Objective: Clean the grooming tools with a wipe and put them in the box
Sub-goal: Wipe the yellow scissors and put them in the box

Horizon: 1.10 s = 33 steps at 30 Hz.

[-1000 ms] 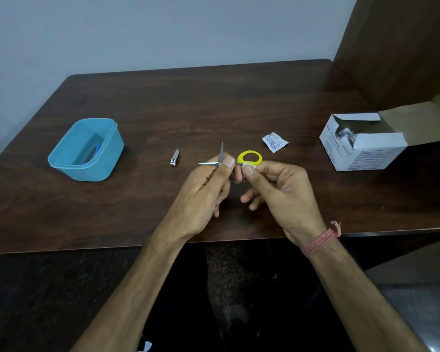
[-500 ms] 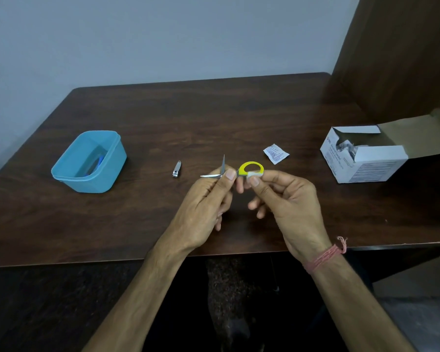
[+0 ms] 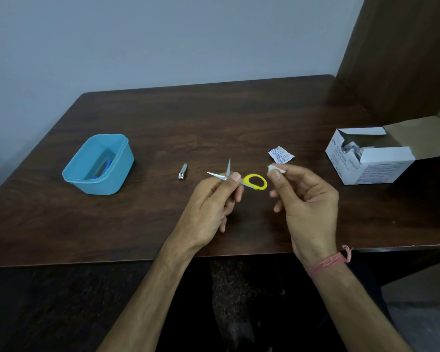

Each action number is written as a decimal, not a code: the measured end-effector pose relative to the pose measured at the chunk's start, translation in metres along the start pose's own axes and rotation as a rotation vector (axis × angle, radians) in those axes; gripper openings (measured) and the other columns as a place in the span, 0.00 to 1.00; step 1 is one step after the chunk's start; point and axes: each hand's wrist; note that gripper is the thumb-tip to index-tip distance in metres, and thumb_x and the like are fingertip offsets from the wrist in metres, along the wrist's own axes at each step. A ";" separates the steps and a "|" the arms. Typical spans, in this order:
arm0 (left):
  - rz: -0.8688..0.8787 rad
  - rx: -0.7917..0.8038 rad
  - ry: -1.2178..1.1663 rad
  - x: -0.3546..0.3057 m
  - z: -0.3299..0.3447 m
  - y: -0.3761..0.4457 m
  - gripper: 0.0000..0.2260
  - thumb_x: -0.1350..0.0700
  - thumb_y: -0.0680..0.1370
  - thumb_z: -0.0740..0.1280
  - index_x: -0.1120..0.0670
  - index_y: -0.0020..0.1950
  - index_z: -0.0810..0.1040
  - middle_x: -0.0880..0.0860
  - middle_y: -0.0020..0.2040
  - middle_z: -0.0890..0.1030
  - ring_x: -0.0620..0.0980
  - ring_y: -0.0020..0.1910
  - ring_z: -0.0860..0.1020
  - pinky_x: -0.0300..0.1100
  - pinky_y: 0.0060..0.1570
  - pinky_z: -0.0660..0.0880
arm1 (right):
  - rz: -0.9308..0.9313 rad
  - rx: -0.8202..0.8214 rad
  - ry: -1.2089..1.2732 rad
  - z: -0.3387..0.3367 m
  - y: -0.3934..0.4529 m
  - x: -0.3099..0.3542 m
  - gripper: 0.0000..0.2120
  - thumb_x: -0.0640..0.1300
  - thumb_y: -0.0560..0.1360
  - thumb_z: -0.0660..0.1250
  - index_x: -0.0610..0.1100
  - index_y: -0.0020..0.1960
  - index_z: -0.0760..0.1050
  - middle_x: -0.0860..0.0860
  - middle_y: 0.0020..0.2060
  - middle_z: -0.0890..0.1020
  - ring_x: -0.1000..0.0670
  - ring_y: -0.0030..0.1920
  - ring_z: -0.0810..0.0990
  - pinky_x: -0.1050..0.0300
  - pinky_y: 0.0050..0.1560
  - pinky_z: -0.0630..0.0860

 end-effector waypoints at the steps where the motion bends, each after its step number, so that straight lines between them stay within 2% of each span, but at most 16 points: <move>1: -0.002 0.000 0.015 0.000 0.000 -0.001 0.23 0.50 0.92 0.60 0.55 0.39 0.74 0.48 0.26 0.62 0.47 0.24 0.60 0.43 0.25 0.69 | -0.051 0.006 -0.049 0.000 -0.001 0.001 0.07 0.36 0.82 0.76 0.47 0.56 0.88 0.48 0.52 0.90 0.52 0.38 0.83 0.60 0.31 0.77; 4: 0.022 0.003 0.067 0.000 0.000 -0.002 0.23 0.47 0.89 0.63 0.54 0.36 0.73 0.49 0.26 0.62 0.48 0.25 0.61 0.45 0.26 0.68 | -0.202 0.130 -0.210 0.001 -0.007 0.004 0.11 0.35 0.82 0.75 0.50 0.57 0.89 0.52 0.52 0.89 0.55 0.41 0.83 0.59 0.37 0.79; 7: 0.062 0.011 0.115 0.002 -0.001 -0.003 0.22 0.46 0.87 0.63 0.56 0.36 0.72 0.49 0.27 0.65 0.49 0.25 0.65 0.49 0.27 0.68 | -0.354 0.218 -0.413 0.003 -0.008 0.007 0.09 0.37 0.80 0.78 0.48 0.57 0.90 0.57 0.49 0.88 0.50 0.47 0.85 0.54 0.46 0.80; 9: 0.081 0.022 0.102 0.002 -0.001 -0.004 0.19 0.46 0.86 0.64 0.54 0.38 0.78 0.49 0.27 0.67 0.50 0.26 0.66 0.51 0.27 0.69 | -0.405 0.211 -0.489 0.002 -0.006 0.012 0.08 0.39 0.79 0.80 0.48 0.57 0.90 0.59 0.45 0.87 0.49 0.44 0.82 0.57 0.46 0.78; 11: 0.116 0.048 0.100 0.000 -0.002 -0.005 0.13 0.46 0.86 0.65 0.46 0.46 0.84 0.47 0.27 0.68 0.50 0.26 0.67 0.52 0.25 0.69 | -0.405 0.217 -0.515 0.000 -0.002 0.017 0.07 0.40 0.79 0.81 0.48 0.56 0.90 0.60 0.41 0.86 0.50 0.40 0.79 0.60 0.45 0.75; 12: 0.127 0.055 0.105 -0.001 -0.002 -0.005 0.11 0.47 0.87 0.65 0.44 0.49 0.84 0.47 0.27 0.69 0.50 0.26 0.67 0.54 0.25 0.70 | -0.383 0.227 -0.508 0.000 0.000 0.018 0.07 0.41 0.78 0.81 0.49 0.56 0.90 0.60 0.40 0.85 0.50 0.38 0.79 0.60 0.44 0.75; 14: 0.128 0.056 0.125 0.000 -0.002 -0.004 0.12 0.46 0.88 0.65 0.47 0.49 0.82 0.50 0.28 0.69 0.52 0.25 0.68 0.56 0.25 0.71 | -0.293 0.232 -0.431 -0.001 0.004 0.019 0.07 0.42 0.78 0.81 0.50 0.55 0.90 0.57 0.38 0.86 0.50 0.35 0.80 0.53 0.40 0.78; 16: 0.134 0.050 0.151 0.000 -0.002 -0.003 0.15 0.45 0.90 0.65 0.53 0.50 0.79 0.58 0.29 0.69 0.57 0.25 0.68 0.55 0.25 0.71 | -0.210 0.227 -0.353 -0.001 0.005 0.022 0.05 0.43 0.78 0.82 0.50 0.53 0.90 0.55 0.41 0.89 0.45 0.33 0.82 0.46 0.36 0.81; 18: 0.142 0.050 0.167 0.000 -0.002 -0.003 0.15 0.44 0.90 0.64 0.52 0.49 0.78 0.65 0.31 0.70 0.66 0.26 0.67 0.55 0.25 0.70 | -0.183 0.241 -0.373 0.000 0.006 0.025 0.04 0.43 0.77 0.82 0.50 0.51 0.90 0.55 0.41 0.90 0.48 0.31 0.78 0.53 0.34 0.77; 20: 0.151 0.056 0.201 0.000 -0.002 -0.003 0.15 0.44 0.90 0.64 0.52 0.51 0.79 0.67 0.32 0.70 0.68 0.27 0.68 0.56 0.25 0.68 | -0.175 0.265 -0.415 0.002 0.008 0.028 0.05 0.43 0.76 0.82 0.51 0.49 0.90 0.57 0.38 0.89 0.50 0.29 0.75 0.58 0.33 0.74; 24: 0.143 0.052 0.212 0.003 -0.003 -0.001 0.09 0.47 0.90 0.65 0.48 0.56 0.82 0.67 0.33 0.71 0.60 0.26 0.68 0.52 0.26 0.69 | -0.230 0.218 -0.524 0.005 0.015 0.033 0.06 0.43 0.75 0.82 0.54 0.46 0.90 0.61 0.37 0.88 0.49 0.29 0.73 0.59 0.34 0.72; 27: 0.141 0.046 0.189 0.004 -0.002 -0.001 0.09 0.47 0.89 0.65 0.48 0.54 0.81 0.60 0.30 0.70 0.61 0.26 0.68 0.52 0.25 0.71 | -0.241 0.260 -0.581 0.007 0.012 0.040 0.06 0.44 0.75 0.83 0.54 0.46 0.90 0.64 0.36 0.87 0.53 0.30 0.73 0.62 0.34 0.72; 29: 0.149 0.045 0.191 0.004 -0.002 -0.002 0.09 0.49 0.89 0.65 0.48 0.53 0.81 0.53 0.29 0.70 0.53 0.25 0.68 0.50 0.25 0.69 | -0.276 0.263 -0.624 0.009 0.010 0.042 0.06 0.42 0.74 0.83 0.53 0.45 0.90 0.63 0.36 0.86 0.62 0.35 0.79 0.70 0.41 0.71; 30: 0.146 0.042 0.201 0.004 -0.002 -0.002 0.09 0.49 0.90 0.66 0.49 0.53 0.81 0.54 0.29 0.69 0.52 0.25 0.68 0.49 0.25 0.69 | -0.282 0.248 -0.624 0.009 0.012 0.043 0.06 0.42 0.74 0.82 0.53 0.45 0.89 0.62 0.37 0.87 0.64 0.40 0.82 0.70 0.46 0.73; 32: 0.145 0.040 0.215 0.005 -0.003 -0.002 0.09 0.50 0.90 0.66 0.51 0.52 0.80 0.57 0.29 0.69 0.52 0.25 0.68 0.51 0.26 0.67 | -0.291 0.253 -0.628 0.009 0.015 0.044 0.06 0.43 0.75 0.82 0.54 0.46 0.89 0.62 0.39 0.88 0.59 0.48 0.86 0.63 0.53 0.79; 33: 0.148 0.043 0.216 0.005 -0.003 -0.002 0.10 0.51 0.90 0.66 0.53 0.51 0.79 0.55 0.29 0.69 0.52 0.25 0.68 0.51 0.26 0.67 | -0.286 0.276 -0.633 0.009 0.015 0.044 0.06 0.44 0.75 0.82 0.54 0.46 0.89 0.61 0.40 0.88 0.58 0.49 0.87 0.59 0.54 0.82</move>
Point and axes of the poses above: each hand's wrist, its own y-axis towards the middle knuckle, its own z-axis out of the palm, x = y × z
